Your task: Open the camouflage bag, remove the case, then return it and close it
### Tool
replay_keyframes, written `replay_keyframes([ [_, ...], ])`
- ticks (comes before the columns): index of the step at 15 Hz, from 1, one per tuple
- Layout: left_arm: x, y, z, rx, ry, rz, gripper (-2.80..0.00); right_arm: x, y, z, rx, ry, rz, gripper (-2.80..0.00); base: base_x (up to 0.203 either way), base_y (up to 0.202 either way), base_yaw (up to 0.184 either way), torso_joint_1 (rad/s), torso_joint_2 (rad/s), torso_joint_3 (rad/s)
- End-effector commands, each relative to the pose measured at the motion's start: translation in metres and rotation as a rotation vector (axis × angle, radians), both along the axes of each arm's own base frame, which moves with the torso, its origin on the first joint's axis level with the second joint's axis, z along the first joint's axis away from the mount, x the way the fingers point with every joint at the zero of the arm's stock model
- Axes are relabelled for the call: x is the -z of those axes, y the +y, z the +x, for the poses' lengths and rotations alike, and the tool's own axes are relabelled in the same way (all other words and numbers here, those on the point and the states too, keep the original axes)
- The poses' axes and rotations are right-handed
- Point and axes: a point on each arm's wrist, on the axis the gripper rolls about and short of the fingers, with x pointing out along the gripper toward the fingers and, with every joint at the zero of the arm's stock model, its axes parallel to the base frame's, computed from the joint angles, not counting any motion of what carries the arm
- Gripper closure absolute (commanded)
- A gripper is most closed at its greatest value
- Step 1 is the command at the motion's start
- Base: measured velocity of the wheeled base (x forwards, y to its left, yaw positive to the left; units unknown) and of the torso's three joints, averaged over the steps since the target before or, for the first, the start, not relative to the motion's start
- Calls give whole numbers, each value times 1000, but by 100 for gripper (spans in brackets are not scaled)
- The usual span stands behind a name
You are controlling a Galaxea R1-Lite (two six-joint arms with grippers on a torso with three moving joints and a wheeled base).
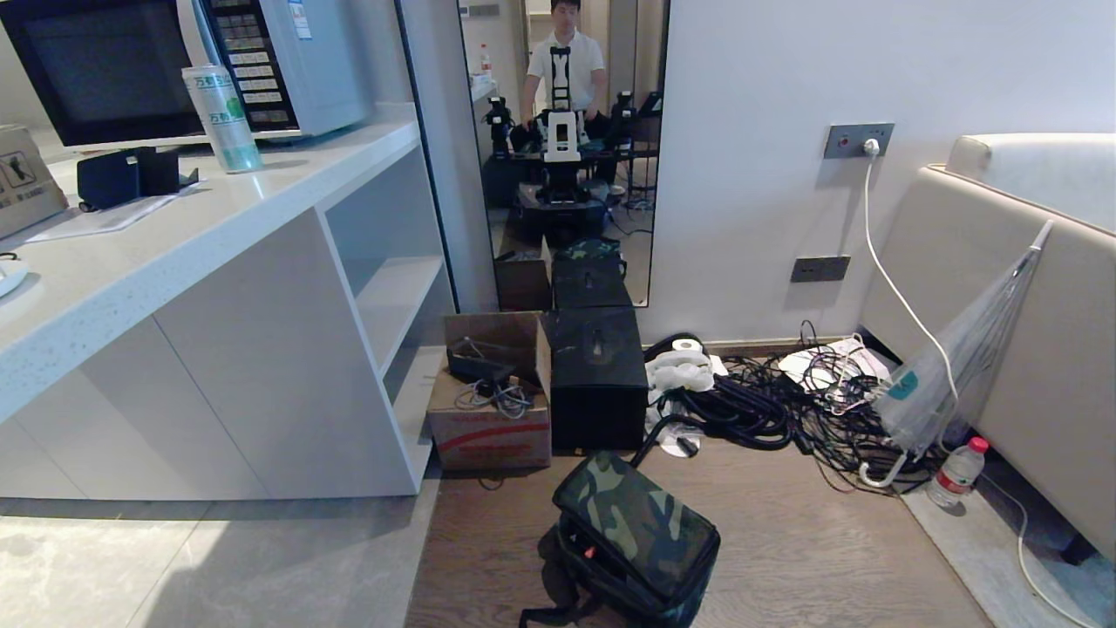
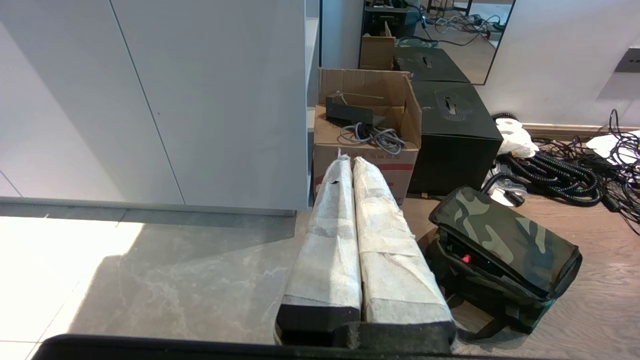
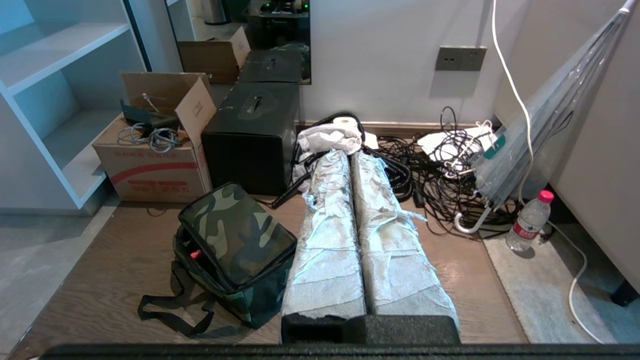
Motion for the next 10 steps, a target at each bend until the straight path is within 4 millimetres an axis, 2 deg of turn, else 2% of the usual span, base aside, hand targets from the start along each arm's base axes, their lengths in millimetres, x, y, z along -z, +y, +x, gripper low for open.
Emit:
replay_keyframes([
  [1, 0, 0, 0, 0, 1, 0, 0, 8, 0, 2, -1, 31, 0, 0, 0, 0, 0, 2, 4, 50],
  [10, 0, 0, 0, 0, 1, 2, 0, 8, 0, 2, -1, 32, 15, 0, 0, 0, 0, 0, 0, 0],
])
